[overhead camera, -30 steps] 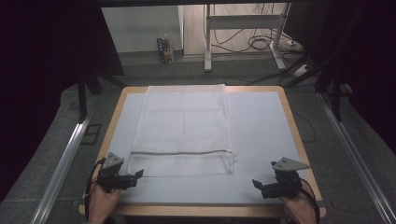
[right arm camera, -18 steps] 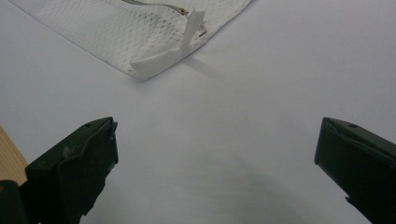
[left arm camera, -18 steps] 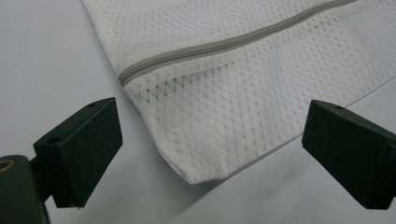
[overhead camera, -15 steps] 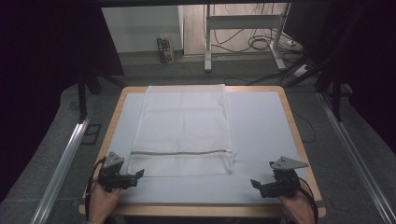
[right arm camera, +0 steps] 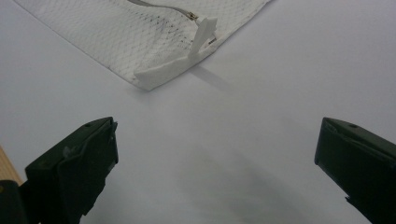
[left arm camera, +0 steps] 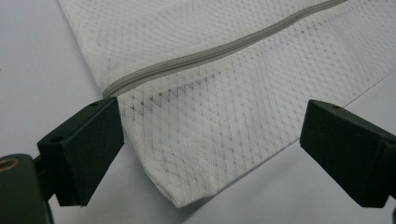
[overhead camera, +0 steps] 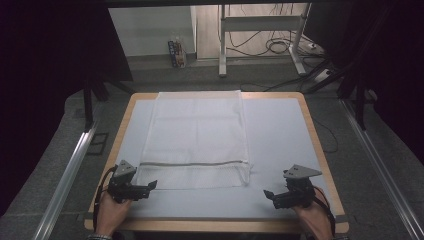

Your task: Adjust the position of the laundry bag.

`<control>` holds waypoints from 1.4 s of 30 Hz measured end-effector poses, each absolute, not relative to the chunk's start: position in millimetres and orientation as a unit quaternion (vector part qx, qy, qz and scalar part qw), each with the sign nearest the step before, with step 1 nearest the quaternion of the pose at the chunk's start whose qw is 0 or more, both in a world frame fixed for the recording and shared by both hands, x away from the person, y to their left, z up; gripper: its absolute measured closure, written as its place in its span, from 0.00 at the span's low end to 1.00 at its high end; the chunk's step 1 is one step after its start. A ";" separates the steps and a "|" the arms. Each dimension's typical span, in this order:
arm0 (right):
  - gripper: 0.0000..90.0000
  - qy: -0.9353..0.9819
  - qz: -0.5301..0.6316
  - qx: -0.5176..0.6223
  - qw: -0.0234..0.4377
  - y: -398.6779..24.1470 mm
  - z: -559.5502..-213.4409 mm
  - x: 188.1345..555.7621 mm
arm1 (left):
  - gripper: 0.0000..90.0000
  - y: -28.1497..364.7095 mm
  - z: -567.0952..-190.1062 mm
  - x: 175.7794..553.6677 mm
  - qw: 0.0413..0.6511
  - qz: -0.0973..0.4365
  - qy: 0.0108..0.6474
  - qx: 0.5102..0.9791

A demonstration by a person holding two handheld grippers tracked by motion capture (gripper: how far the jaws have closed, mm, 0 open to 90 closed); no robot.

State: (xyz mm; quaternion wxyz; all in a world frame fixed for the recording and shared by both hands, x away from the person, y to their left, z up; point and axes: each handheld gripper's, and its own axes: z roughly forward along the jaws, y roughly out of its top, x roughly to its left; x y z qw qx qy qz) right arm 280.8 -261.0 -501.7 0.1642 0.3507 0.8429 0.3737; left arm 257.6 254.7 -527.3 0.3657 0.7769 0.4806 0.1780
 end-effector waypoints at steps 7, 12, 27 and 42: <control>0.00 0.838 0.380 0.357 0.160 -259.0 -501.8 286.7 | 0.07 255.4 -530.0 262.5 0.356 0.186 0.482 0.779; 0.00 0.830 0.387 0.369 0.159 -257.6 -504.0 294.1 | 0.05 259.2 -530.7 268.0 0.356 0.191 0.490 0.772; 0.03 0.830 0.368 0.394 0.142 -244.8 -502.1 317.2 | 0.04 273.8 -532.4 289.4 0.388 0.169 0.525 0.738; 0.29 0.843 0.352 0.373 0.160 -219.8 -495.8 344.2 | 0.14 267.6 -530.3 311.3 0.345 0.206 0.508 0.762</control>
